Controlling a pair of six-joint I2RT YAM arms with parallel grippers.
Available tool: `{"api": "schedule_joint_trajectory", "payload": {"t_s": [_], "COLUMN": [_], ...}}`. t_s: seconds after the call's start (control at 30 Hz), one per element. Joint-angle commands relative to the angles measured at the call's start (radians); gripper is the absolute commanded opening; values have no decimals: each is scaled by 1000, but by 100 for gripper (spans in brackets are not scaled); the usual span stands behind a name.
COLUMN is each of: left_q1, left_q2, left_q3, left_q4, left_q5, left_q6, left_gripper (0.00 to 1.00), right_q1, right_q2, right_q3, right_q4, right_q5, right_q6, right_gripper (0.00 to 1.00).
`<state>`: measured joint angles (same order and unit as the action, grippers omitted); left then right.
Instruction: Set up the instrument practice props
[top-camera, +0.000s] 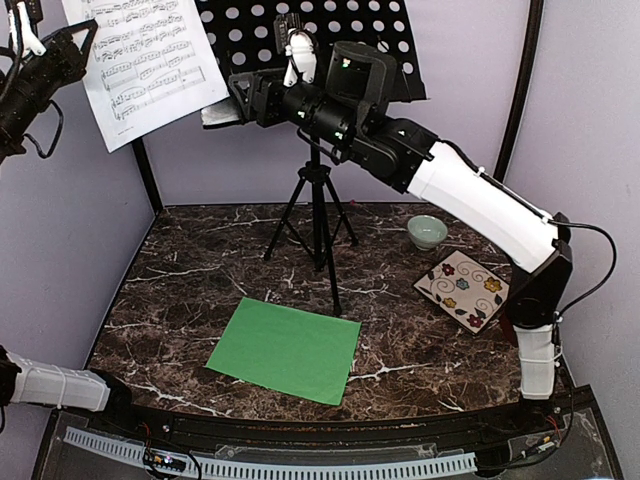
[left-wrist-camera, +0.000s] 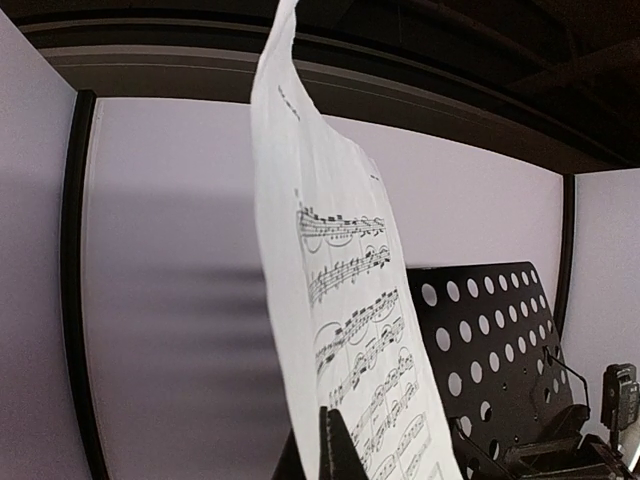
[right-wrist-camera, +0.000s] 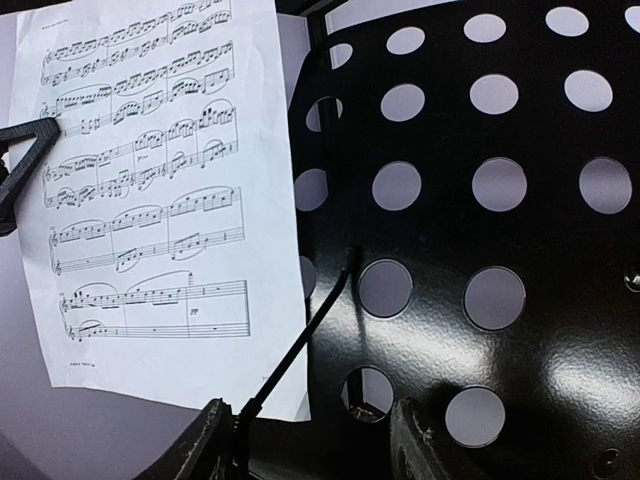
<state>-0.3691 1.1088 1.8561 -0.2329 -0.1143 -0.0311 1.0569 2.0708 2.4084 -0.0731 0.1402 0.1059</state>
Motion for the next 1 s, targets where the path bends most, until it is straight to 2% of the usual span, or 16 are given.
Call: {"api": "schedule_joint_trajectory", "payload": {"t_s": [0.0, 0.23, 0.5, 0.6, 0.73, 0.97], "left_q1": [4, 5, 5, 4, 5, 4], "left_q2": [-13, -9, 2, -2, -8, -10], "left_q3": [-7, -16, -42, -54, -67, -74], "left_q4": [49, 61, 100, 112, 120, 132], "left_q5": [-14, 12, 74, 91, 100, 113], "left_q6": [23, 13, -21, -29, -33, -41], "left_gripper": [0, 0, 0, 0, 0, 0], "right_q1": [13, 15, 22, 26, 34, 59], "right_q2": [4, 21, 54, 57, 35, 42], "right_q3": [-7, 3, 37, 36, -2, 3], "right_q4": [93, 112, 125, 128, 160, 186], "right_q5": [39, 51, 91, 102, 87, 79], "right_q6": [-20, -22, -24, -30, -22, -27], "right_gripper": [54, 53, 40, 39, 46, 52]}}
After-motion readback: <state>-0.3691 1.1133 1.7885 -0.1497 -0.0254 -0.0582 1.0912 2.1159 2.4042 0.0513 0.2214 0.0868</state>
